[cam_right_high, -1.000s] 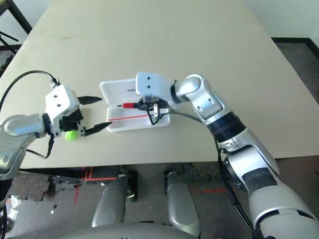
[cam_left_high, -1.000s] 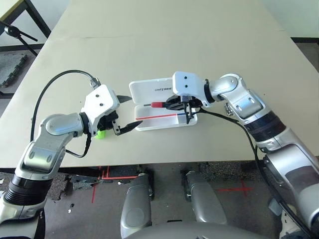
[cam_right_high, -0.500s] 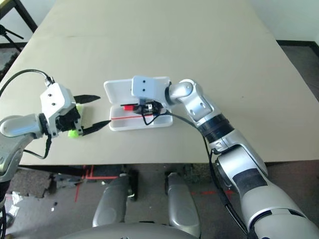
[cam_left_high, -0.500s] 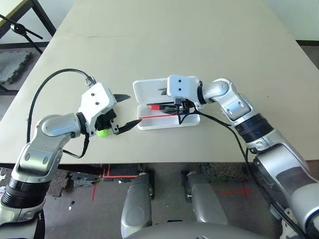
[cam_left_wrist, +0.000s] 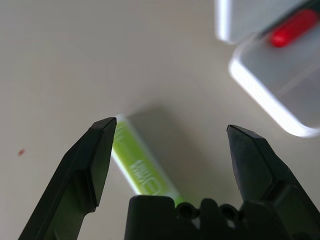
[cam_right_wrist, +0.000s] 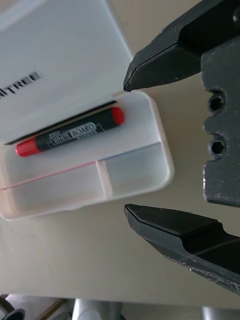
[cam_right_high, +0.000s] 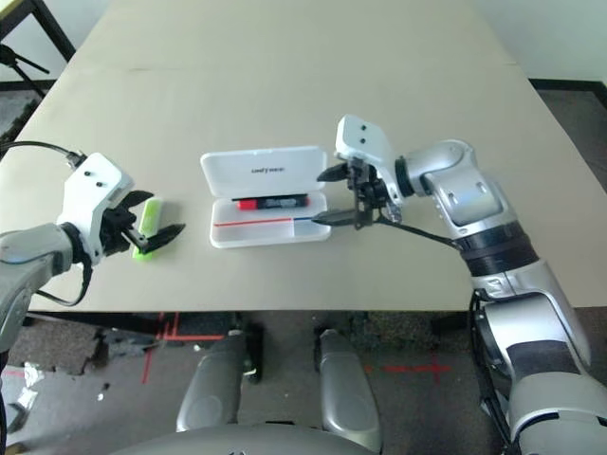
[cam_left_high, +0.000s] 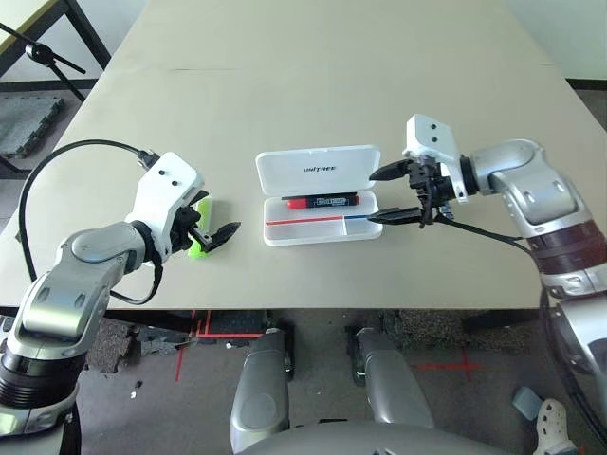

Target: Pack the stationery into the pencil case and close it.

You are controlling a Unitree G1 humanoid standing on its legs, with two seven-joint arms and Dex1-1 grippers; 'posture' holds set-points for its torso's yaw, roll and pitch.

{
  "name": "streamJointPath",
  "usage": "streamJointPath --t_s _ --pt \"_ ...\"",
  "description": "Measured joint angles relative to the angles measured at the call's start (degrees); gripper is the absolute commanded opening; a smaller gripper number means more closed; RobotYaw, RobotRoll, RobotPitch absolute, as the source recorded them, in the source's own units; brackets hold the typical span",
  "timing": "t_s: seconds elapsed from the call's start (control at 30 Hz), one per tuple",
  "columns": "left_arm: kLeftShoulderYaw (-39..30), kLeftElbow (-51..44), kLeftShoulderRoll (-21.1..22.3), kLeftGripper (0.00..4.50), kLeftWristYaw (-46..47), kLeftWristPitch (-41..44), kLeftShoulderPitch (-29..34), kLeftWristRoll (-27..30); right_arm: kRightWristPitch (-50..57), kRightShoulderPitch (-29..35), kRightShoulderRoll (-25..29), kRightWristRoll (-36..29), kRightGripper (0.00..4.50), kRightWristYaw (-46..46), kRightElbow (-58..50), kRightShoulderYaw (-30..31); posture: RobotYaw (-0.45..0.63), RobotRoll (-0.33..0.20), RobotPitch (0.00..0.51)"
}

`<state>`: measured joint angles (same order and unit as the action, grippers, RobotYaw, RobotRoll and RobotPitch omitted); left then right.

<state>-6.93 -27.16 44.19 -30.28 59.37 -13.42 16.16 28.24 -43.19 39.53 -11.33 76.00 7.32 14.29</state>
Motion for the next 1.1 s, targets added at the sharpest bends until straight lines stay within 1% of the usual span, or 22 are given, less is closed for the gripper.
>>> streamJointPath --t_s 0.17,0.27,0.43,0.57,0.63,0.7,0.73,0.77,0.87,0.9,0.93,1.03,1.1 --pt "-2.26 1.70 -3.51 4.50 6.28 9.21 -3.26 -0.59 0.50 1.02 0.20 -0.49 4.48 -0.17 -0.69 -0.20 0.10 0.000 0.225" --pt "-3.69 2.85 -4.63 4.50 8.95 13.63 -4.16 -0.79 0.47 1.15 0.14 -0.53 4.48 -0.42 -0.68 -0.20 0.10 0.000 0.227" --pt "-4.13 2.85 -7.90 4.50 10.81 17.82 -4.19 -0.47 -0.01 1.19 0.11 -0.51 4.48 -0.93 -0.60 -0.18 0.10 0.000 0.229" --pt "-4.49 2.80 -9.31 4.50 11.59 19.31 -4.40 -0.37 -0.04 1.19 0.11 -0.51 4.48 -1.14 -0.60 -0.18 0.09 0.000 0.230" --pt "-4.53 2.81 -9.58 4.08 11.83 19.44 -4.47 -0.38 -0.04 1.20 0.11 -0.51 4.50 -1.24 -0.60 -0.18 0.09 0.000 0.229" --pt "-4.51 2.82 -10.04 3.47 11.80 19.45 -4.48 -0.13 -0.04 1.24 0.12 -0.51 4.50 -1.40 -0.63 -0.18 0.08 0.000 0.228" --pt "-4.46 2.84 -10.13 3.14 11.76 19.45 -4.48 0.05 -0.03 1.26 0.12 -0.51 4.50 -1.51 -0.66 -0.19 0.08 0.000 0.228" --pt "-4.40 2.88 -10.15 2.68 11.72 19.45 -4.48 0.19 -0.02 1.33 0.14 -0.51 4.50 -1.65 -0.73 -0.19 0.08 0.000 0.228" --pt "-4.36 3.06 -10.16 1.51 11.72 19.48 -4.63 0.46 0.13 1.64 0.54 -0.50 4.50 -1.86 -0.82 -0.19 0.08 0.000 0.226" --pt "-4.36 3.18 -10.15 1.18 11.71 19.55 -4.82 0.56 0.17 1.71 0.88 -0.46 4.50 -1.85 -0.83 -0.19 0.08 0.000 0.226" --pt "-4.35 3.27 -10.06 1.07 11.66 19.59 -5.06 0.65 0.17 1.78 1.42 -0.42 4.50 -1.79 -0.83 -0.18 0.08 0.000 0.225" --pt "-4.01 3.27 -7.85 1.07 10.69 19.23 -5.13 0.77 0.09 1.81 2.86 -0.36 4.50 -1.25 -0.79 -0.19 0.08 0.000 0.224" --pt "-2.75 3.01 -3.25 1.07 8.89 17.39 -4.89 0.76 -0.02 1.81 3.14 -0.33 4.50 -0.96 -0.70 -0.18 0.08 0.000 0.222"
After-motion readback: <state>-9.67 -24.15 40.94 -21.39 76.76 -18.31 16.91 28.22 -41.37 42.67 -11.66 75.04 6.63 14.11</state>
